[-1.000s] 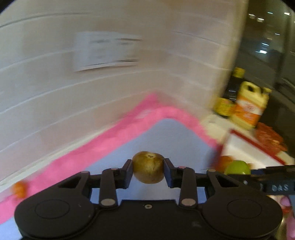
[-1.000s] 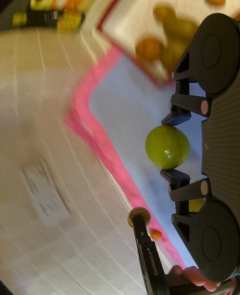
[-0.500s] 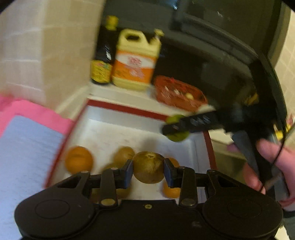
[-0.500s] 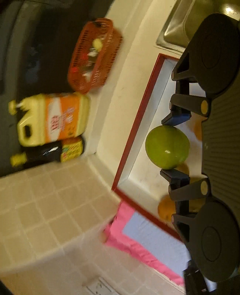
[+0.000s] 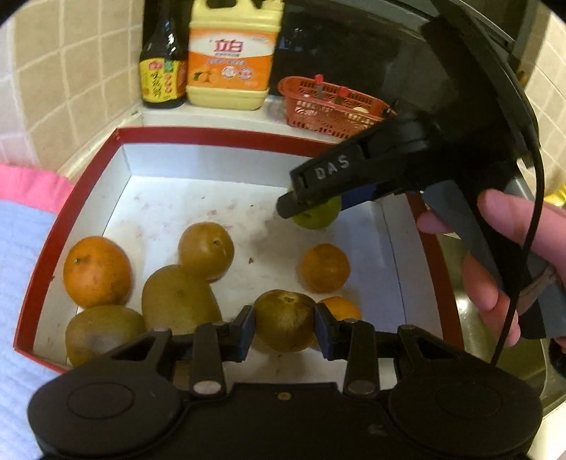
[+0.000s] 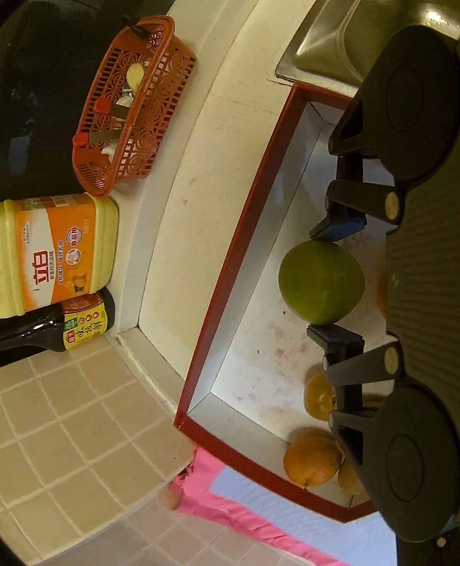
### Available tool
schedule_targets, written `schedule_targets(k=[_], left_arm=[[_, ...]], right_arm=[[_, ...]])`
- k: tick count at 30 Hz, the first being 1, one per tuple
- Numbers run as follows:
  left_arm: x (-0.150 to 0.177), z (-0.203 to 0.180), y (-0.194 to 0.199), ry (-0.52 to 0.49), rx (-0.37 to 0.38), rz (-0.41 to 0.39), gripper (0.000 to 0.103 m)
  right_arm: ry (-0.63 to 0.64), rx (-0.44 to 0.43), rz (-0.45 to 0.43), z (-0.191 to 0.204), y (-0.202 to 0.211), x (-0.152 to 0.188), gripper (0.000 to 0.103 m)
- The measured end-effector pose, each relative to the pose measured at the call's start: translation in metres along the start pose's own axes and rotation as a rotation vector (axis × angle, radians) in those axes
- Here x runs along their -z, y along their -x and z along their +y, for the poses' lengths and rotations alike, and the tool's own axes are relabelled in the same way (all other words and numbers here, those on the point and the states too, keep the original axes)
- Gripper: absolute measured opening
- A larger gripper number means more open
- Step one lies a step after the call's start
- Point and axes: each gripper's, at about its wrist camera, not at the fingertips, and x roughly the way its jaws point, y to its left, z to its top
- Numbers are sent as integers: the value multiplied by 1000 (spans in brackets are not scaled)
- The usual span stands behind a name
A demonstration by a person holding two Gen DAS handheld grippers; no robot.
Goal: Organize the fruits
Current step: 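Carry the kiwi and green apple into the tray and open both tools, then withdraw both open tools from the tray back over the mat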
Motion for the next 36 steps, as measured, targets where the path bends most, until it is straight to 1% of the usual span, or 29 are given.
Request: schedule_targets(k=[3, 6, 9, 11, 15, 19, 22, 24, 25, 26, 27, 31, 33, 34, 36], left_arm=[[2, 1, -4, -11, -40, 23, 44], [4, -1, -2, -12, -42, 22, 46], [7, -3, 4, -10, -26, 16, 48], [10, -6, 11, -17, -28, 6, 53], [19, -8, 31, -17, -20, -17, 55], [33, -9, 59, -14, -29, -54, 55], [44, -7, 83, 8, -39, -85, 55], [51, -5, 99, 27, -61, -107, 57], [56, -3, 110, 46, -78, -119, 61], [60, -1, 118, 62, -91, -130, 66], [64, 2, 128, 78, -104, -143, 68], [88, 21, 170, 155, -191, -187, 70], [102, 36, 190, 202, -238, -203, 75], [111, 45, 201, 233, -266, -212, 79], [129, 64, 223, 292, -318, -232, 79]], right_arm=[[-6, 1, 10, -1, -5, 0, 52], [-3, 8, 16, -2, -8, 2, 53], [-13, 10, 16, -3, -7, 4, 53], [-20, 13, -2, -4, 0, 5, 55], [-36, 5, -36, -4, 18, 5, 57], [-55, 5, -76, -1, 39, 6, 59], [-63, -6, -98, 6, 52, 8, 61], [-54, -16, -117, 17, 62, 9, 63], [-41, -22, -127, 25, 67, 9, 64], [-27, -28, -137, 35, 71, 9, 66], [-11, -36, -145, 45, 74, 9, 67], [73, -93, -177, 96, 91, 11, 71], [121, -122, -194, 126, 98, 12, 79], [142, -137, -202, 140, 102, 13, 81], [186, -177, -209, 171, 107, 16, 87]])
